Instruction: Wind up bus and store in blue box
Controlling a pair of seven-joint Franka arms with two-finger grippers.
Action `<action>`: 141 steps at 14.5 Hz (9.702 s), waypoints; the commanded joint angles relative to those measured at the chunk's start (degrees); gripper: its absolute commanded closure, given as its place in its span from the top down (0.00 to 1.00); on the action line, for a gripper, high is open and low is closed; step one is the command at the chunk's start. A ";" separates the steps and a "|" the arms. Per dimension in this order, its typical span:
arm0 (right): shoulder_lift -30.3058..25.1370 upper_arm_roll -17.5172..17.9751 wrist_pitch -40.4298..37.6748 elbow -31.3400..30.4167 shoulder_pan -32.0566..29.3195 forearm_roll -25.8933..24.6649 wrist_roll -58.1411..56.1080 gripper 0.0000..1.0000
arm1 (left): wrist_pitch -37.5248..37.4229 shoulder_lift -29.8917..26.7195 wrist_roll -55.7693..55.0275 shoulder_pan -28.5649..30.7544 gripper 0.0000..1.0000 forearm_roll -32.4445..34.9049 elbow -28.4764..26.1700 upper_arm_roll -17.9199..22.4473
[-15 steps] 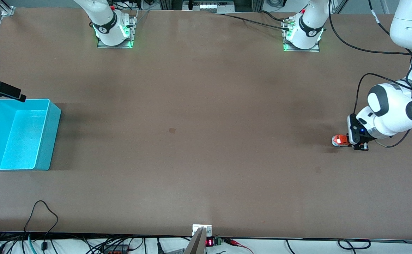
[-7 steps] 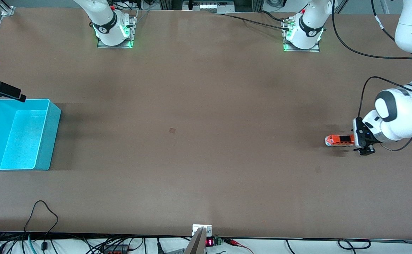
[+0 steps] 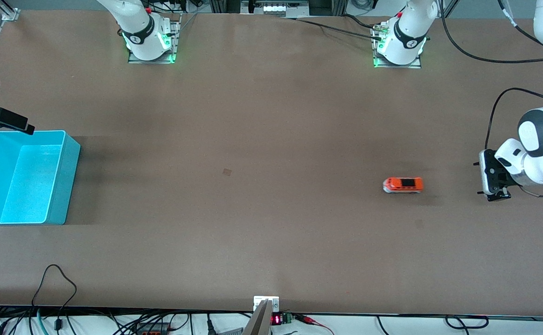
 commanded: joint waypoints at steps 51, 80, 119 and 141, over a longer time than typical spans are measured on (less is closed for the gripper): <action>8.43 10.75 37.66 -30.44 -12.78 -5.00 -68.57 1.00 | -26.97 -25.86 -99.35 -18.67 1.00 -0.27 5.35 0.30; 20.13 12.69 57.01 -30.00 -14.72 -4.83 -89.08 0.61 | -26.88 -25.51 -99.35 -18.67 1.00 -0.18 6.32 0.22; 24.69 -6.12 37.32 -14.18 -17.09 -1.40 -22.28 0.01 | -27.41 -25.16 -99.26 -18.76 1.00 -0.18 7.20 0.22; 6.52 7.91 16.62 -10.07 -16.65 -10.63 -21.16 1.00 | -27.76 -25.33 -99.35 -18.67 1.00 -0.18 7.02 0.22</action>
